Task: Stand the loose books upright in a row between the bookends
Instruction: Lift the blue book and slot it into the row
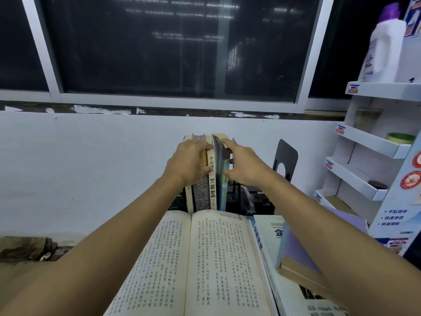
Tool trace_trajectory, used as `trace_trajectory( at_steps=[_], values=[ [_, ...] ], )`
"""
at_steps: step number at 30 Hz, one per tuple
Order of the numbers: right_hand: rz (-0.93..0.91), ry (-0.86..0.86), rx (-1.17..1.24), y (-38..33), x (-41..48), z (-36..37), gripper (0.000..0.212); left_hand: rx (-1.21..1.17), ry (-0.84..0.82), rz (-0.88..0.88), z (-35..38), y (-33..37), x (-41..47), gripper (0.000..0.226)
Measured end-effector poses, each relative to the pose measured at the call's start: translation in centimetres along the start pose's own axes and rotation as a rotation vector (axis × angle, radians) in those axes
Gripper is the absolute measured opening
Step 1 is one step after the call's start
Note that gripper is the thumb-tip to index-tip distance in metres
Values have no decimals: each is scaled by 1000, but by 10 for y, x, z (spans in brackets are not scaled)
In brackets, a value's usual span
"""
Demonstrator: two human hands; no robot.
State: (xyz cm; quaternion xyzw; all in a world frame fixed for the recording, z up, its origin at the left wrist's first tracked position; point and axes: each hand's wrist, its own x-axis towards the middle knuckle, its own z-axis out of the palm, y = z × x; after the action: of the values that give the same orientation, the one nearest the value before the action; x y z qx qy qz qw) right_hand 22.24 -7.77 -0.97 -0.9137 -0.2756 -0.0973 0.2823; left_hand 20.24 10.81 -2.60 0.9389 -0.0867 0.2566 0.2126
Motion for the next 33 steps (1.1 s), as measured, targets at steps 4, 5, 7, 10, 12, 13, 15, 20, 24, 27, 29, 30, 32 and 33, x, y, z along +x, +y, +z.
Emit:
trace_trajectory(
  at_steps=[4, 5, 7, 10, 12, 13, 15, 20, 24, 27, 29, 30, 32, 33],
  values=[
    [3, -69, 19, 7, -1, -2, 87, 2, -9, 2, 0, 2, 1, 68],
    [-4, -74, 19, 8, -1, -1, 86, 2, -11, 2, 0, 2, 1, 68],
    [-10, -78, 32, 8, -1, 1, 85, -4, -16, -6, 0, 1, 2, 67],
    [-14, -84, 32, 6, 0, 4, 81, -17, -20, -20, 0, 1, 2, 69],
    [-21, -81, 20, 3, 1, 6, 78, -14, -13, -17, 1, 1, 1, 70],
    [-22, -78, 24, 1, 2, 7, 77, -13, -10, -16, 0, 1, 1, 71],
    [-23, -70, 45, -1, 3, 9, 77, -9, -2, -16, 0, 2, 0, 72],
    [-22, -40, 88, -3, 3, 10, 74, -5, 7, -23, -1, 3, -1, 71],
    [3, -23, 160, -5, 3, 9, 71, -8, 15, -22, -1, 3, -2, 69],
    [23, -5, 193, -7, 2, 10, 70, -13, 19, -26, 0, 2, -1, 67],
    [26, 9, 224, -7, 1, 11, 70, -10, 22, -25, 1, 1, -1, 66],
    [27, 15, 237, -6, 1, 12, 70, -6, 22, -23, 1, 1, -1, 66],
    [28, 24, 264, -4, 0, 15, 69, -5, 24, -16, 2, 1, 0, 65],
    [28, 26, 276, -3, -1, 16, 69, -3, 24, -12, 2, 1, 0, 66]
  ],
)
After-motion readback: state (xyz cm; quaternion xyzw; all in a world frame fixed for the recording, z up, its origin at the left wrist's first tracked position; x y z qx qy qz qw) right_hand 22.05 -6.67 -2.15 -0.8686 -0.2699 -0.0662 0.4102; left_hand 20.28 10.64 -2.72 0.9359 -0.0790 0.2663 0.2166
